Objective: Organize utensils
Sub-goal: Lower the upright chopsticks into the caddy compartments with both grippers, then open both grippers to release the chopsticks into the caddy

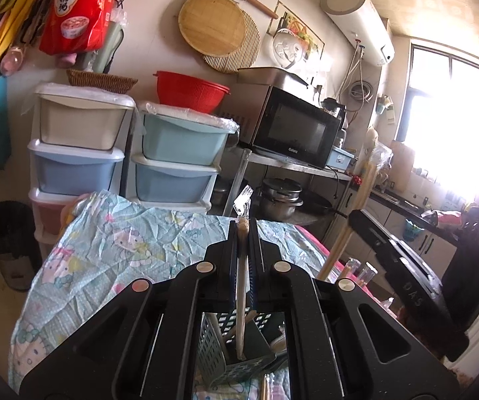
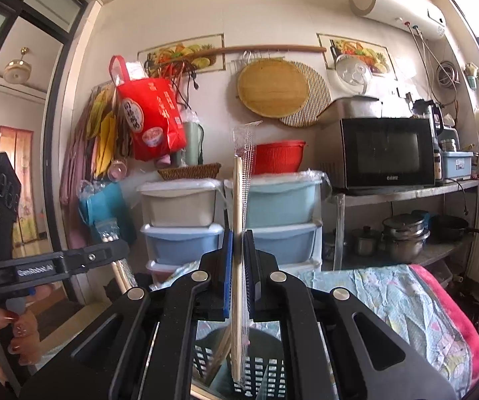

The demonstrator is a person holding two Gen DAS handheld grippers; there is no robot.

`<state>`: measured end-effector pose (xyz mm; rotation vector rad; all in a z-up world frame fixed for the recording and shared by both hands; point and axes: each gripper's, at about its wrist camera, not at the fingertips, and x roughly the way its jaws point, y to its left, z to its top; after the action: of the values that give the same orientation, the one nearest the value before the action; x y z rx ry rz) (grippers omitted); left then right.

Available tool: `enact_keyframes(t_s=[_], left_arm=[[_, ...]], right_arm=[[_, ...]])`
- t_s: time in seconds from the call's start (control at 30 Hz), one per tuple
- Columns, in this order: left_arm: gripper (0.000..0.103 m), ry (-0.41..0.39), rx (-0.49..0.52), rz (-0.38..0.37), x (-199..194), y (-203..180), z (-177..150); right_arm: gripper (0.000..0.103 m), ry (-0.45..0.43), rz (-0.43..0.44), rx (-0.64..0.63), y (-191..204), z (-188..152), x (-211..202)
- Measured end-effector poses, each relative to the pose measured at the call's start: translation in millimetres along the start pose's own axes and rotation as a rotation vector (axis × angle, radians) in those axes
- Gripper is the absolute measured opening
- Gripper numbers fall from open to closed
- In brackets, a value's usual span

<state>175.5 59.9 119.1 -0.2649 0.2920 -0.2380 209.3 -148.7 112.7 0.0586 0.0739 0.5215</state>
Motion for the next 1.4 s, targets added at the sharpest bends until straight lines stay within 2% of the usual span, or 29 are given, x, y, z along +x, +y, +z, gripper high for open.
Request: enact_keyframes(t_s=[0.67, 1.1, 1.4], left_arm=[[0.003, 0.064, 0.026, 0.009, 17.3, -3.3, -31.9], [0.003, 0.1, 0.019, 0.017, 21.3, 1.7, -41.3], [0.004, 0.123, 0.011, 0.021, 18.4, 4.7, -45.0]], right_arm=[[0.007, 0.056, -0.028, -0.002, -0.1, -46.1, 28.2], [0.008, 0.13, -0.041, 0.039, -1.0, -49.2, 26.4], [0.014, 0.181, -0.045, 0.059, -2.4, -46.2, 21.9]])
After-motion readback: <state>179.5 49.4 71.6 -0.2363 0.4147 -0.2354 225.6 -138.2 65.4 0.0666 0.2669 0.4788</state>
